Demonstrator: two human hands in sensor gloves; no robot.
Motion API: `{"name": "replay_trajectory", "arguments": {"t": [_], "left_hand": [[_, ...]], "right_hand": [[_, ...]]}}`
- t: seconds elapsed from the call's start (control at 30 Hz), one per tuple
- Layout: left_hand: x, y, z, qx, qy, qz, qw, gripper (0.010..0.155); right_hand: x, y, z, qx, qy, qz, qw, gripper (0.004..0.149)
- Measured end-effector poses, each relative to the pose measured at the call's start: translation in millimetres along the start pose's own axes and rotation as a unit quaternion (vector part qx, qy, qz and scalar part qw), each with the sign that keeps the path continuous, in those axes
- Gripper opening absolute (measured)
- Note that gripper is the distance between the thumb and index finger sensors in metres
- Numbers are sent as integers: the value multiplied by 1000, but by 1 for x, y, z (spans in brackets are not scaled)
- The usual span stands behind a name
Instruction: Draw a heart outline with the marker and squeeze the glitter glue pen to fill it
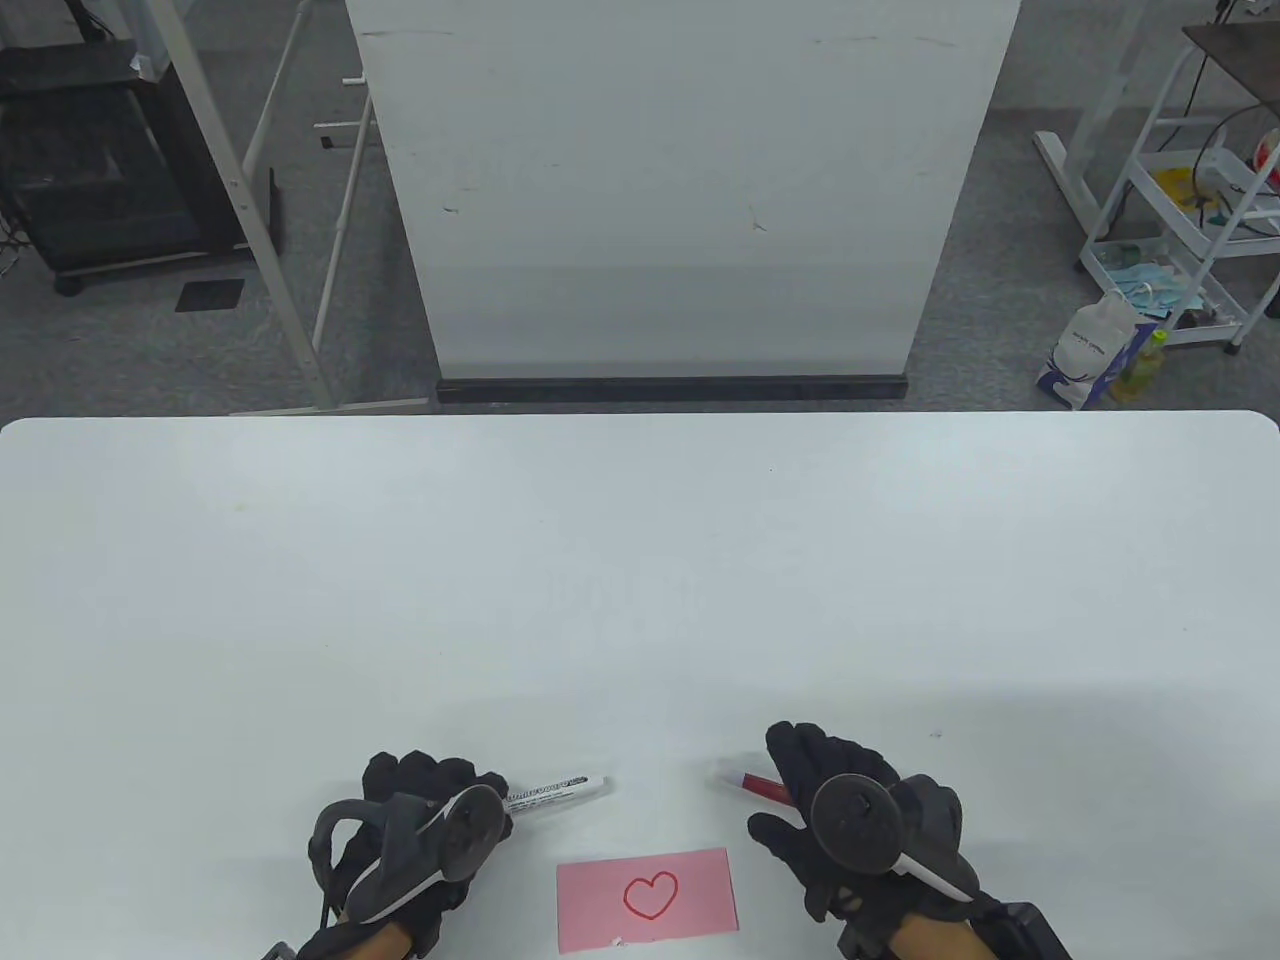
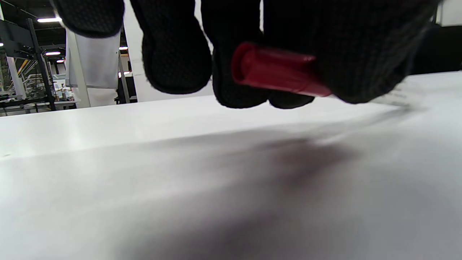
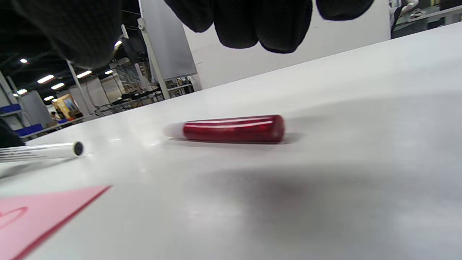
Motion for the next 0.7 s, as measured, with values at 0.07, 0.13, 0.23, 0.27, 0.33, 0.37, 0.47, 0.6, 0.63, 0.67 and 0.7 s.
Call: {"name": "replay_trajectory", "arguments": {"t": [0.07,0.13,0.23,0.27,0.33,0.37,0.47,0.6,0.63,0.67,0.7], "left_hand": [[-3,2,0,4,2,9,1000,45],[-4,3,0,7,6,14,1000,45],[-8,4,-1,8,16,23,1000,46],[-8,4,-2,9,18,22,1000,46],[-8,4,-2,12,21,21,999,46],[-8,4,-3,13,23,19,999,46],[-8,4,-3,17,24,20,999,46],[-10,3,1,21,12,38,999,54],[-9,3,3,24,2,40,999,60],[-8,3,6,26,-14,40,999,65],[-5,2,11,31,-36,37,998,70]], "right_hand": [[1,2,5,16,-15,-3,1000,77],[3,4,10,28,-24,-10,999,73],[8,7,16,43,-41,-21,998,70],[11,8,18,48,-48,-26,997,69],[14,9,21,53,-57,-32,996,67],[15,10,22,54,-62,-33,996,67],[19,10,23,58,-82,-34,994,66],[22,11,23,61,-107,-36,992,62],[23,11,22,61,-111,-35,991,61],[24,11,22,61,-116,-34,991,60],[25,11,21,61,-122,-34,990,60]]}}
Point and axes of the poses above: the tracker on the back of each hand, its own z axis roughly to the little-finger side, its own y axis roughly from the wrist to the fingertips, x = y × z, the point moved 4 cm from there along y, roughly from the wrist to the fingertips, and after that the axes turned 3 degrees about x, right-handed, at the moved point
